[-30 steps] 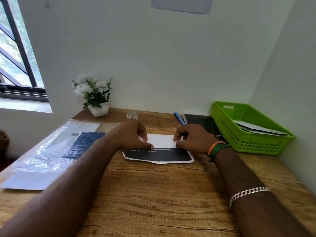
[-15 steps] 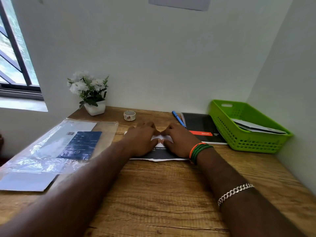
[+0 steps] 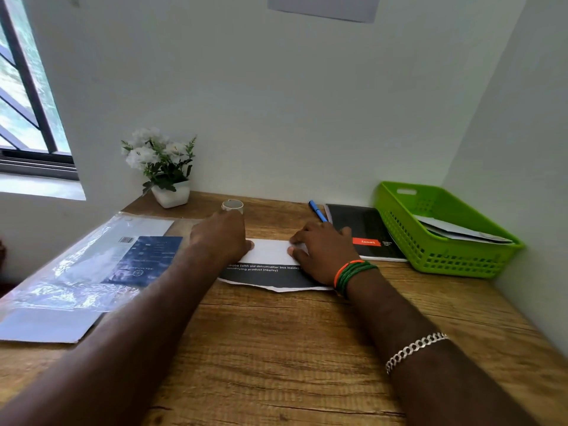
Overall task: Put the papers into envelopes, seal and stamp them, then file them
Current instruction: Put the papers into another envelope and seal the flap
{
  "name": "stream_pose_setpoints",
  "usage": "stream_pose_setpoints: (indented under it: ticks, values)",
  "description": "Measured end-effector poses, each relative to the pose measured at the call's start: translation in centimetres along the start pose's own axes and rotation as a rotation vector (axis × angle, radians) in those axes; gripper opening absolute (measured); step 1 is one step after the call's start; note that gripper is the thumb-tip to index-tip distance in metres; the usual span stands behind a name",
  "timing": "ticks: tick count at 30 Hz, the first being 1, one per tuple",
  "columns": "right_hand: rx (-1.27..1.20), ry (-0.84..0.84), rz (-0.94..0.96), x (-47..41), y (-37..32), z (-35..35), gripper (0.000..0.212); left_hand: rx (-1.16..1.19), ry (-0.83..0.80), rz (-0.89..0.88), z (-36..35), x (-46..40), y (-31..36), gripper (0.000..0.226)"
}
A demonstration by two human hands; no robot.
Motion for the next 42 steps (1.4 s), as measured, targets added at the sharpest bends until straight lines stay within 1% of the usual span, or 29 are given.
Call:
stream_pose_setpoints:
  ticks: [3, 5, 8, 10, 13, 18, 21, 24, 29, 35, 37, 39, 42]
  values:
    - [0.086, 0.062, -0.124, 0.0, 0.9, 0.7, 0.035, 0.019, 0.0, -0.004, 0.1, 0.0, -0.1, 0.025]
    - [0.149, 0.071, -0.194, 0.0, 1.9, 1.0, 0.033, 0.024, -0.001, -0.007, 0.1, 0.0, -0.2, 0.026]
    - [0.173, 0.079, -0.237, 0.1, 2.7, 0.9, 0.033, 0.041, -0.008, -0.007, 0.0, 0.0, -0.3, 0.037]
    - [0.121, 0.104, -0.219, 0.1, 2.8, 0.5, 0.034, 0.052, -0.01, -0.006, 0.0, 0.2, -0.3, 0.043]
    - [0.01, 0.068, -0.152, 0.0, 2.5, -0.4, 0.036, 0.075, -0.02, -0.008, -0.1, 0.4, -0.3, 0.045]
    - [-0.133, 0.072, -0.186, -0.4, 2.8, -0.6, 0.023, 0.133, -0.011, 0.016, 0.1, 0.4, -0.7, 0.04]
    - [-0.155, 0.055, -0.191, -0.4, 3.0, -0.6, 0.022, 0.141, -0.003, 0.018, 0.1, 0.4, -0.7, 0.039]
    - [-0.191, 0.074, -0.19, -0.5, 3.2, -0.5, 0.022, 0.152, 0.003, 0.012, 0.0, 0.4, -0.6, 0.038]
    - [-0.208, 0.013, -0.197, -0.6, 3.3, -0.6, 0.024, 0.155, 0.015, -0.003, 0.1, 0.6, -0.7, 0.037]
    - [-0.277, 0.001, -0.192, -0.5, 3.4, -0.7, 0.017, 0.164, 0.016, -0.006, 0.0, 0.5, -0.7, 0.036]
    - [-0.364, 0.021, -0.187, -0.3, 3.5, -0.5, 0.015, 0.166, 0.014, -0.008, -0.1, 0.5, -0.7, 0.035]
    - [-0.471, 0.076, -0.174, -0.3, 3.7, 0.1, 0.011, 0.175, 0.031, -0.019, 0.0, 0.7, -0.5, 0.034]
    - [-0.661, 0.17, -0.103, -0.2, 3.4, 1.6, 0.011, 0.24, 0.168, -0.121, 0.9, 0.9, 0.8, 0.025]
Point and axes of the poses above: each hand's wrist, its own x-axis away from the middle knuckle, its own z-axis out of the back of the hand, y = z × x, the point moved 4 cm from there along -x, towards the middle knuckle, and after that the axes turned 4 degrees about y, right-handed, at the moved point
